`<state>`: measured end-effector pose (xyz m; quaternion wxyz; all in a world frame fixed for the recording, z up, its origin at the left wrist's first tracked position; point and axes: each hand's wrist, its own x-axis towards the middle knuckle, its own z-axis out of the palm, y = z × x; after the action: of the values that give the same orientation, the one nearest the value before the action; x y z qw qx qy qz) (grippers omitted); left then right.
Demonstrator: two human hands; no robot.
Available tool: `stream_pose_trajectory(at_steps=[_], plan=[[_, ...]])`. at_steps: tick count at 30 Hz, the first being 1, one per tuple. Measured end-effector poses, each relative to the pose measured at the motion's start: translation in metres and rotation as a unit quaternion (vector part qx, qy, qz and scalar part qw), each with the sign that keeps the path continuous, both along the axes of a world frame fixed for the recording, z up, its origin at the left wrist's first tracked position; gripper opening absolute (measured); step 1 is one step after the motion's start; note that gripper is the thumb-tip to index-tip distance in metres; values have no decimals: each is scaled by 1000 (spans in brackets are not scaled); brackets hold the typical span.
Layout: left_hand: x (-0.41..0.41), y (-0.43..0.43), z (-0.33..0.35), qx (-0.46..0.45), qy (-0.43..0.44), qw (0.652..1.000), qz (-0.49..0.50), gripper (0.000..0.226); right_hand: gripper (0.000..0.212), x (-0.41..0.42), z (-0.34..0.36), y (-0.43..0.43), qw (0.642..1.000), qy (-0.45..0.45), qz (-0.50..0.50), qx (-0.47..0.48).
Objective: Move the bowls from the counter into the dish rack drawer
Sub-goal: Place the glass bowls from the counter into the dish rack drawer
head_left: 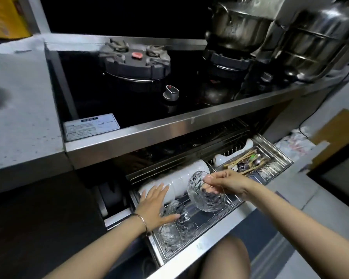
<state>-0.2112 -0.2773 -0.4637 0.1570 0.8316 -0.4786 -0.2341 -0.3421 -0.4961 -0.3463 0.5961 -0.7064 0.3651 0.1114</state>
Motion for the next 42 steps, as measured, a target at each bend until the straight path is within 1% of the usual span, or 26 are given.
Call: stream_pose_trajectory(at_steps=[3, 6, 8, 11, 12, 15, 16, 22, 26, 32, 35, 37, 39, 40, 42], plan=[[-2, 4, -26, 21, -39, 999, 9, 113, 31, 11, -21, -6, 998, 62, -30, 17], [-3, 3, -40, 19, -77, 997, 13, 119, 29, 20, -39, -11, 993, 112, -29, 31], [-3, 2, -44, 21, -93, 995, 18, 121, 26, 26, -54, -15, 989, 132, -31, 59], [-4, 2, -46, 23, -107, 994, 19, 121, 37, 33, -74, -17, 984, 148, -21, 94], [-5, 3, -46, 23, -113, 993, 19, 120, 37, 35, -78, -16, 983, 154, -16, 102], [-6, 3, -46, 22, -125, 992, 18, 120, 17, 41, -86, -13, 976, 172, 10, 133], [-6, 3, -46, 22, -126, 992, 18, 120, 16, 42, -88, -11, 974, 183, 20, 135], [-7, 3, -46, 21, -134, 991, 19, 119, 25, 50, -94, 4, 966, 207, 55, 145], [-7, 3, -46, 23, -140, 990, 18, 119, 25, 51, -100, 9, 965, 216, 85, 118], [-6, 3, -48, 21, -146, 989, 19, 120, 25, 50, -101, 10, 959, 220, 107, 143], [-6, 3, -49, 24, -144, 989, 21, 121, 21, 48, -95, 12, 961, 219, 131, 106], [-6, 2, -48, 27, -138, 990, 22, 121, 16, 47, -92, 12, 963, 212, 152, 71], [-6, 2, -47, 32, -129, 991, 21, 122, 10, 47, -89, 13, 961, 208, 182, 2], [-6, 2, -45, 35, -123, 992, 18, 122, 10, 46, -86, 13, 958, 204, 197, -37], [-5, 2, -39, 41, -101, 994, 12, 121, 20, 44, -77, 12, 956, 184, 213, -84]])
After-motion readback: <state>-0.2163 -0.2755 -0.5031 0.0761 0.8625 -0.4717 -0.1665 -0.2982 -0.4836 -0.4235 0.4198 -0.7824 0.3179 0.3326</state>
